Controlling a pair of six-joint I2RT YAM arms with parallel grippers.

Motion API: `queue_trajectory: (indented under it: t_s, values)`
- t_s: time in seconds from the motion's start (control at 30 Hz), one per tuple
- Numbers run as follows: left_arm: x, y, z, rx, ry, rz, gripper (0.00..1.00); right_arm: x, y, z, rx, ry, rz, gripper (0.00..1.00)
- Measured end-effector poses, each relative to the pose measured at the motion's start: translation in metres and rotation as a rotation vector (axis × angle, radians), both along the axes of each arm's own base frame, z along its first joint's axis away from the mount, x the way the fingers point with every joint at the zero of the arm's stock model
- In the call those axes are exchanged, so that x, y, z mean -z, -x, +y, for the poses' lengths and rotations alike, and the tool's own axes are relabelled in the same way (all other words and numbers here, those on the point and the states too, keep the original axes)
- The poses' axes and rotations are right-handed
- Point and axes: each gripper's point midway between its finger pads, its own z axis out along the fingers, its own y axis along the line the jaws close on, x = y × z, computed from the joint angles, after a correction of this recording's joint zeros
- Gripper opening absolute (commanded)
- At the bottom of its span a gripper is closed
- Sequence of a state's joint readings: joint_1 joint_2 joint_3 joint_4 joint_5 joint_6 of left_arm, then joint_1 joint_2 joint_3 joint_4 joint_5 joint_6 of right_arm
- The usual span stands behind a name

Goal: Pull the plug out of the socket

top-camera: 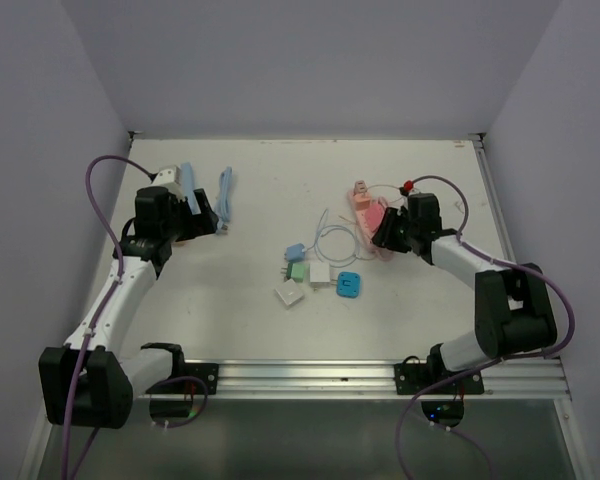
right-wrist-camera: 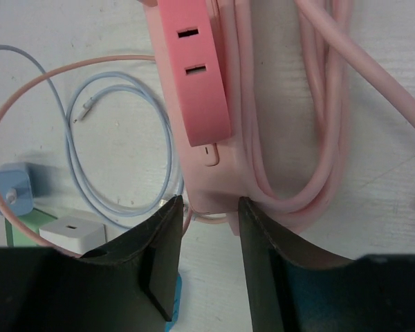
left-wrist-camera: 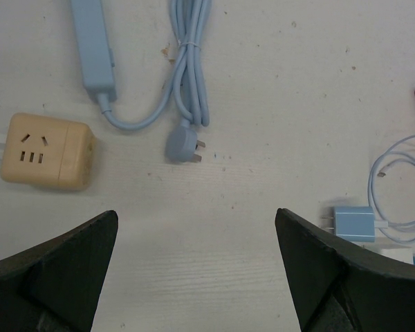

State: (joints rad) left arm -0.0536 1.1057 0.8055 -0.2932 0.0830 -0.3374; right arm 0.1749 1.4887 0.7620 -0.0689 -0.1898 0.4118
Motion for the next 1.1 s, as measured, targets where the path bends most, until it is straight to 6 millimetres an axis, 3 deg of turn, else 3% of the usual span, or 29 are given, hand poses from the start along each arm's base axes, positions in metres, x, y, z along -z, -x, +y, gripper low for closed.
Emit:
queue_trajectory:
  t_s: [0.2,0.3,0.63,1.1]
  values:
    - [0.002,0.0,0.0,0.001,0.001,0.006,1.0,-0.001,-0.005,-0.005,0.011,0.034,-0.022,0.61]
    - [0.002,0.0,-0.001,0.003,0.002,0.007,0.99,-0.001,-0.007,-0.009,0.018,0.056,-0.028,0.64]
    - [0.002,0.0,-0.002,0.008,0.005,0.007,1.0,0.004,-0.008,-0.017,0.028,0.101,-0.027,0.66]
    - [0.003,0.0,-0.003,0.016,0.01,0.012,1.0,0.022,-0.014,-0.009,-0.055,0.18,0.018,0.63]
